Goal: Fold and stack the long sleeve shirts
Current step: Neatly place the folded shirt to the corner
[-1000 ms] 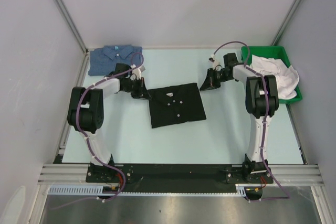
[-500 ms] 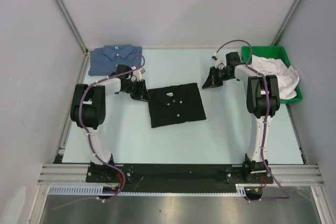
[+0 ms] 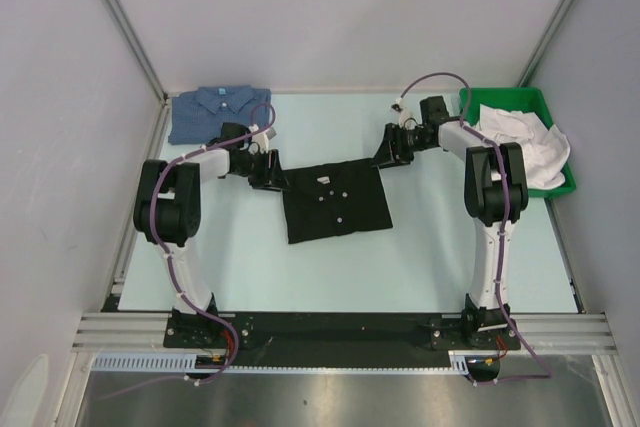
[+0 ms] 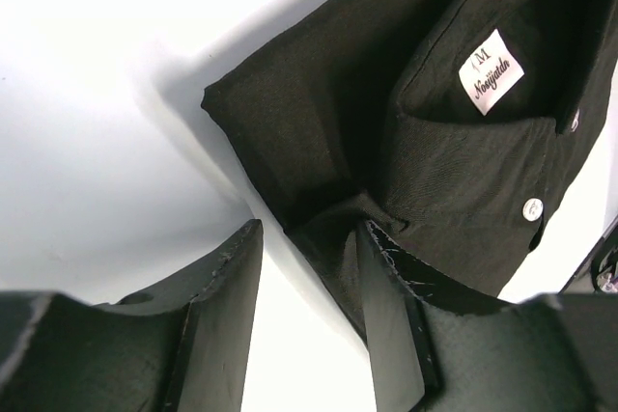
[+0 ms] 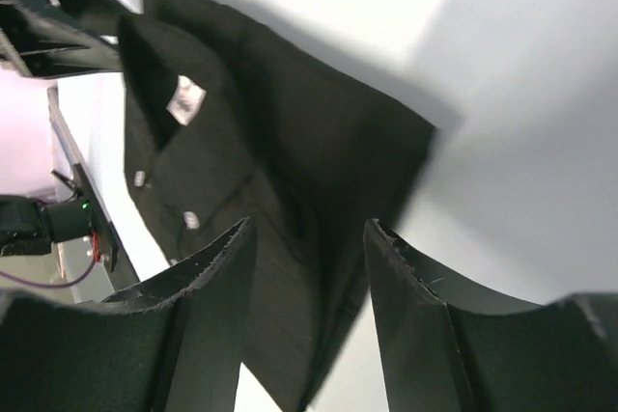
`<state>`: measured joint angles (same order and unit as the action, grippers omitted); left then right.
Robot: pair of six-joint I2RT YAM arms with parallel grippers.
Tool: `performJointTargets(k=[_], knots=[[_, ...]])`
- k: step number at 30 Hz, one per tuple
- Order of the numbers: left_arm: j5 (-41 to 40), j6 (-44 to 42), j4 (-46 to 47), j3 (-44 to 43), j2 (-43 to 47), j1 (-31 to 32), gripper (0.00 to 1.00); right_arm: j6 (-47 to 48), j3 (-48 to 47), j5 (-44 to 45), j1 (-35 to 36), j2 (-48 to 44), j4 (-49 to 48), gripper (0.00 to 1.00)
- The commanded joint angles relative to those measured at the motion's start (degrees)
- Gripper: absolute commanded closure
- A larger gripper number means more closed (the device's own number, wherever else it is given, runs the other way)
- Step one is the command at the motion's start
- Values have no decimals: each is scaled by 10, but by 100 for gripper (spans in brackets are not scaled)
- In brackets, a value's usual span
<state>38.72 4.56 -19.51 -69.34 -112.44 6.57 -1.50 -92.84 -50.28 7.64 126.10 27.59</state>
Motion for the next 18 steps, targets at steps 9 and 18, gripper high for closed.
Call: performJointTargets(k=[9, 18], knots=[[18, 7, 25, 0, 21, -5, 54, 40, -31, -28, 14, -4, 36, 72], [27, 12, 47, -7, 31, -6, 90, -4, -21, 27, -19, -7, -27, 100]])
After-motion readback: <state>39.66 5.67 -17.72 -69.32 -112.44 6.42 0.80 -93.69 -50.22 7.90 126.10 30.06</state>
